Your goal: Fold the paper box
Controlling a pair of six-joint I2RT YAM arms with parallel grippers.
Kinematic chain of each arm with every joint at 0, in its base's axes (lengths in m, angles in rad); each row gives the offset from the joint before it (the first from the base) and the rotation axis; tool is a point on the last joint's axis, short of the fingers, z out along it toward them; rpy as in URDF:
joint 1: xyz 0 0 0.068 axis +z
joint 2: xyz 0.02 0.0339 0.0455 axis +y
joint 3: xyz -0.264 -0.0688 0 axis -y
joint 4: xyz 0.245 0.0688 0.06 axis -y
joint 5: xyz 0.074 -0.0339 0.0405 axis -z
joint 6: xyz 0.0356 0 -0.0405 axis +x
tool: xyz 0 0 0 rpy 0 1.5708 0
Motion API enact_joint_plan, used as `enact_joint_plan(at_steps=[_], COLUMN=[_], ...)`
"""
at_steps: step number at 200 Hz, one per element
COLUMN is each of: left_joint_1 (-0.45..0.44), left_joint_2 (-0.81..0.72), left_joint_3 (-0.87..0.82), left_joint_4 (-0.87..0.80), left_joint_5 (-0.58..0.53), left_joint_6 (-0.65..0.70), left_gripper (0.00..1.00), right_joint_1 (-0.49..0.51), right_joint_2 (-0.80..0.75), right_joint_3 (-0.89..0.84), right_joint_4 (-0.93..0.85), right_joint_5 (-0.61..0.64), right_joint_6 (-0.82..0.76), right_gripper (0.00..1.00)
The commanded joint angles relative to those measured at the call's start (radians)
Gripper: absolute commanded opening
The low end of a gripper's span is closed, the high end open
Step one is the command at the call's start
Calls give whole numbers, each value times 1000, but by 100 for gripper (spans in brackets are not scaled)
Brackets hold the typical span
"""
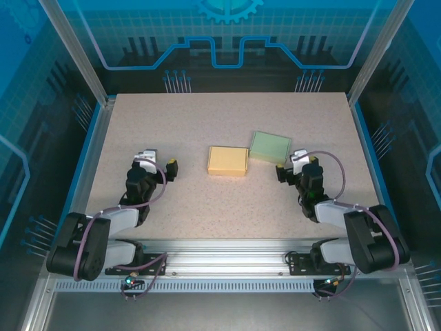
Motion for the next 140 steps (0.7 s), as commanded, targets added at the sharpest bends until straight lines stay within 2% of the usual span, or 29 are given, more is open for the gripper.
enact_joint_plan(at_steps=[1, 21, 37, 44, 54, 140], left_joint_1=[11, 10, 11, 10, 10, 11], left_joint_2=[-20, -19, -21, -21, -22, -64], left_joint_3=[-25, -25, -24, -25, -29, -50], left_joint_4=[54, 54, 54, 54, 61, 68], left_joint_5=[43, 46, 43, 41, 44, 55], left_joint_6=[-24, -23, -23, -24, -23, -16], left_gripper=[99, 99, 99, 99, 99, 99], right_joint_1=[-29, -68, -98, -103, -139, -132], right_joint_2=[74, 103, 181, 172, 173, 171], right_joint_3=[40, 65, 86, 137, 136, 136], right_joint_4=[121, 99, 145, 35, 31, 23], right_joint_5=[-66, -100, -87, -46, -140, -127], right_joint_6=[-20, 14, 52, 83, 86, 83], right_gripper=[100, 100, 100, 100, 100, 100])
